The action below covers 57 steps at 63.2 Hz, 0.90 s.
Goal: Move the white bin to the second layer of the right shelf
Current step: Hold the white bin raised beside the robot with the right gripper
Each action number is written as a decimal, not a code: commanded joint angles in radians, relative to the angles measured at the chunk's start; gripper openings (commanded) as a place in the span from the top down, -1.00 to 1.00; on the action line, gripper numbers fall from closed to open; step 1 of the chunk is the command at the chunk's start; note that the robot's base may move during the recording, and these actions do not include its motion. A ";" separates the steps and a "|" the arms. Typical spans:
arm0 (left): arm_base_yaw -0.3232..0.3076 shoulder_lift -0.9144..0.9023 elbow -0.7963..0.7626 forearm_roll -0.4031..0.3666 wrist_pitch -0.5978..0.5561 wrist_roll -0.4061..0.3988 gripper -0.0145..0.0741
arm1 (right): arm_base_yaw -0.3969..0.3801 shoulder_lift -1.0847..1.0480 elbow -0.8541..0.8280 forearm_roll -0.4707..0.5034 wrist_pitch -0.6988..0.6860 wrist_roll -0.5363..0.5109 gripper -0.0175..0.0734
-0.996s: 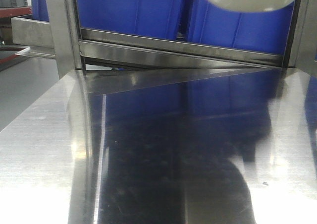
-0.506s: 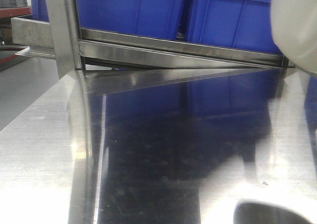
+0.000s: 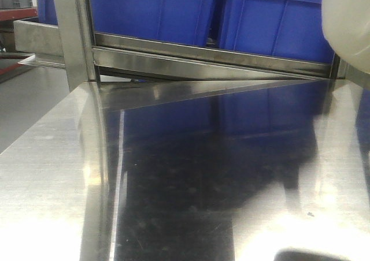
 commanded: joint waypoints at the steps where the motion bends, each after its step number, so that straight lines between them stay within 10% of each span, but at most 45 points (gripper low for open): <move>1: -0.006 -0.014 0.037 -0.005 -0.084 -0.004 0.48 | -0.007 -0.003 -0.033 0.002 -0.108 -0.002 0.49; 57: -0.006 -0.014 0.037 -0.005 -0.084 -0.004 0.48 | -0.007 -0.003 -0.033 0.002 -0.109 -0.002 0.49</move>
